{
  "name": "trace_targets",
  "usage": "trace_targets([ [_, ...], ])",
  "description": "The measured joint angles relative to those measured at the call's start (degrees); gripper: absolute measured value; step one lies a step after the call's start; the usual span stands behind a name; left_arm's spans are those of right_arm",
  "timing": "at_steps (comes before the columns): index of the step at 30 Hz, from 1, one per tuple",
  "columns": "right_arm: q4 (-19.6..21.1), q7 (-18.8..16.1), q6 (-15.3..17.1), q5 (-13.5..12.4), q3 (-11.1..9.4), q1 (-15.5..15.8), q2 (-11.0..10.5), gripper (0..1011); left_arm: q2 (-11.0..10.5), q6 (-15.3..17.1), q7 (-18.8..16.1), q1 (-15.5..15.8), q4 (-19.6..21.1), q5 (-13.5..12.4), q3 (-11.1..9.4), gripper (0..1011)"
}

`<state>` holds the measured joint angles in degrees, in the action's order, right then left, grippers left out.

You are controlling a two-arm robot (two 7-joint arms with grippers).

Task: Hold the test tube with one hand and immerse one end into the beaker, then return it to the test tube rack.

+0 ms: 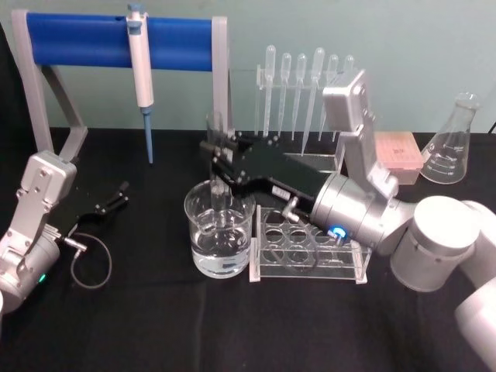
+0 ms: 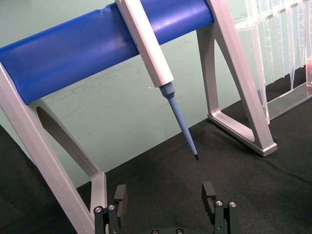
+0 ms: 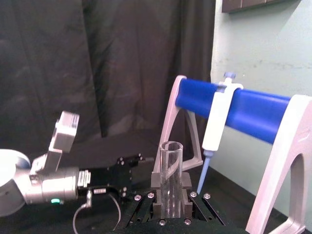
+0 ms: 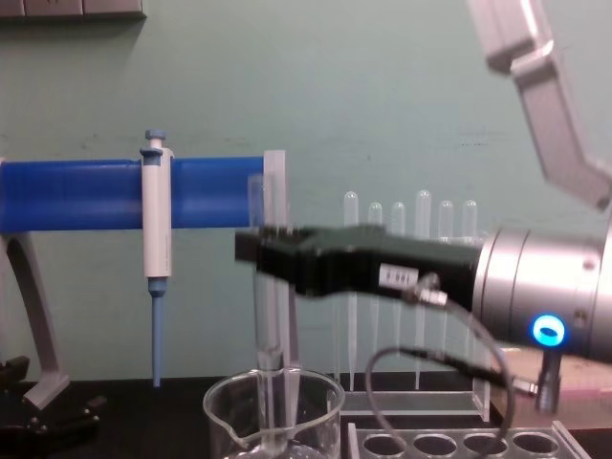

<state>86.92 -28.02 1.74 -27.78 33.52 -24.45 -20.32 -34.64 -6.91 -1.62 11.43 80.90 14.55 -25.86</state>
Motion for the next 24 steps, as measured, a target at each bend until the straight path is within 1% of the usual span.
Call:
trace_targets([
  [2,-1.0,-0.2,-1.4,1.0,0.2,0.5,0.4,226,0.0,0.0,0.0,0.0,0.0,0.0,0.0,1000],
  [6,-2.5,-0.5,-3.3,2.1,0.3,1.4,1.0,226,0.0,0.0,0.0,0.0,0.0,0.0,0.0,1000],
  [10,-3.5,-0.6,-4.4,2.7,0.2,2.3,1.5,226,0.0,0.0,0.0,0.0,0.0,0.0,0.0,1000],
  [17,-4.9,-0.7,-5.2,3.5,-0.4,4.0,2.1,226,0.0,0.0,0.0,0.0,0.0,0.0,0.0,1000],
  [24,-5.8,-1.1,-5.8,4.2,-1.1,4.7,2.8,226,0.0,0.0,0.0,0.0,0.0,0.0,0.0,1000],
])
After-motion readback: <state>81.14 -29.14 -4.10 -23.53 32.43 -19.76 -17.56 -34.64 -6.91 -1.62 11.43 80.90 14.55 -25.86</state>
